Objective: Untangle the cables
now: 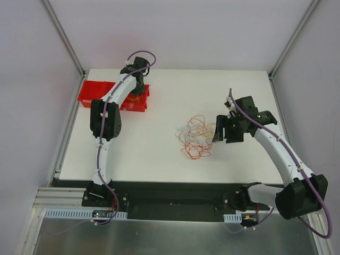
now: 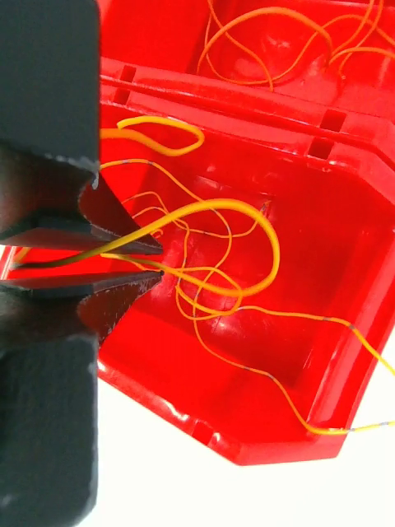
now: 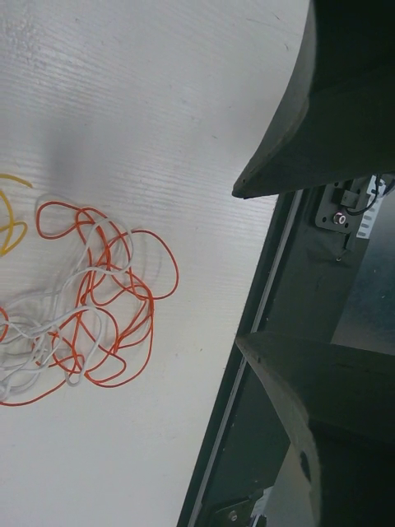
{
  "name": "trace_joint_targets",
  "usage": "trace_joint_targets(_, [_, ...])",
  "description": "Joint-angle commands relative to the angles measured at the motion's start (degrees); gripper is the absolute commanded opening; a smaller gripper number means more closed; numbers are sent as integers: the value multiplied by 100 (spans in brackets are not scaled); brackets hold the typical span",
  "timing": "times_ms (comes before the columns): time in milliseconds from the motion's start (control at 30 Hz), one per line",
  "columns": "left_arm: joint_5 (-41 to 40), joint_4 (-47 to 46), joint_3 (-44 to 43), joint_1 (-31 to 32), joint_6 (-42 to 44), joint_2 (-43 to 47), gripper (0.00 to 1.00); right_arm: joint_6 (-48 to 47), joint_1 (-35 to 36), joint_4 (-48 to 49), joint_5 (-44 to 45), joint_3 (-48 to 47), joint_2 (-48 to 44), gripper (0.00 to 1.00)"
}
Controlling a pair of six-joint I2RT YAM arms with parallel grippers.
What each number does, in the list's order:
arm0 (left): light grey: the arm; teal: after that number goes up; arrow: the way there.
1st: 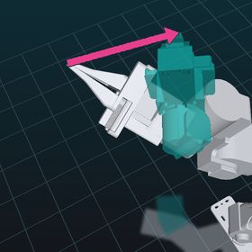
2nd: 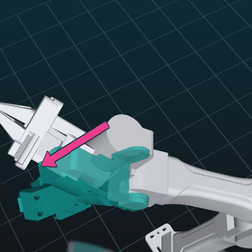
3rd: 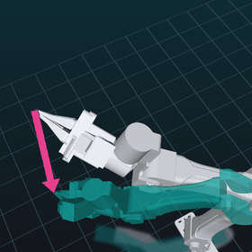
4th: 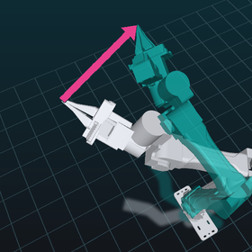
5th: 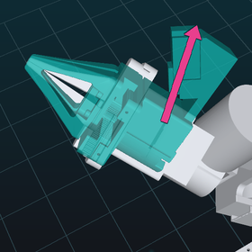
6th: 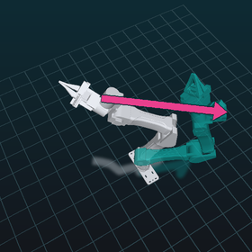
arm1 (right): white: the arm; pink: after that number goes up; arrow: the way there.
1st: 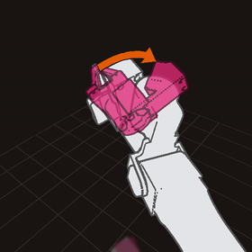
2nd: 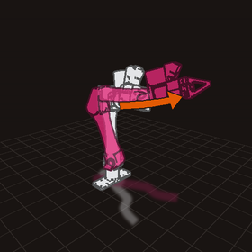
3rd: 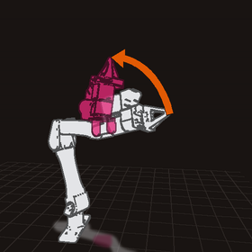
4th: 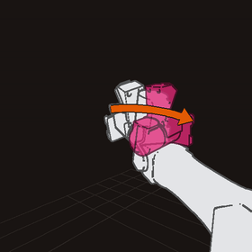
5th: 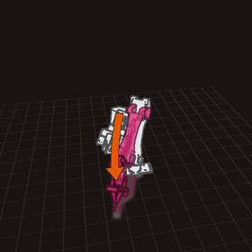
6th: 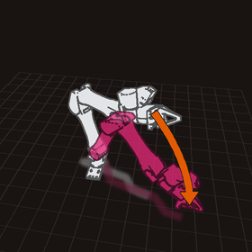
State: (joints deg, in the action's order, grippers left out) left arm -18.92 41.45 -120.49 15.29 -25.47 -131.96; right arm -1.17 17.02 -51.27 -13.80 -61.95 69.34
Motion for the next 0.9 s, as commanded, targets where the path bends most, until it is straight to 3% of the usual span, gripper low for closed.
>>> trace_joint_targets(0, [292, -32, -20, -35, 183, 425, 27, -15, 21, -112, 36, -370, 167, 69])
trace_joint_targets(100, [169, -41, 279, -35, 192, 855, 50, -15, 21, 20, -43, -326, 220, 69])
trace_joint_targets(233, [213, -32, 701, -35, 192, 1663, 65, -50, 21, 134, -140, -300, 387, 69])
trace_joint_targets(500, [1187, -49, 2369, -26, -352, 3385, 75, -50, 21, 450, -395, -107, 607, 69])
trace_joint_targets(567, [1818, -93, 2879, -35, -537, 3807, 73, -50, 12, 521, -378, -63, 720, 69])
trace_joint_targets(667, [3381, -417, 3792, 18, -914, 4353, 68, -6, 21, 600, -273, -62, 1002, 68])
trace_joint_targets(767, [4369, -1172, 4689, 482, -1389, 4792, 67, 64, 21, 723, -324, -124, 1362, 66])
trace_joint_targets(867, [4300, -1586, 5078, 1255, -1574, 5031, 68, 91, 12, 907, -114, -185, 1529, 65])
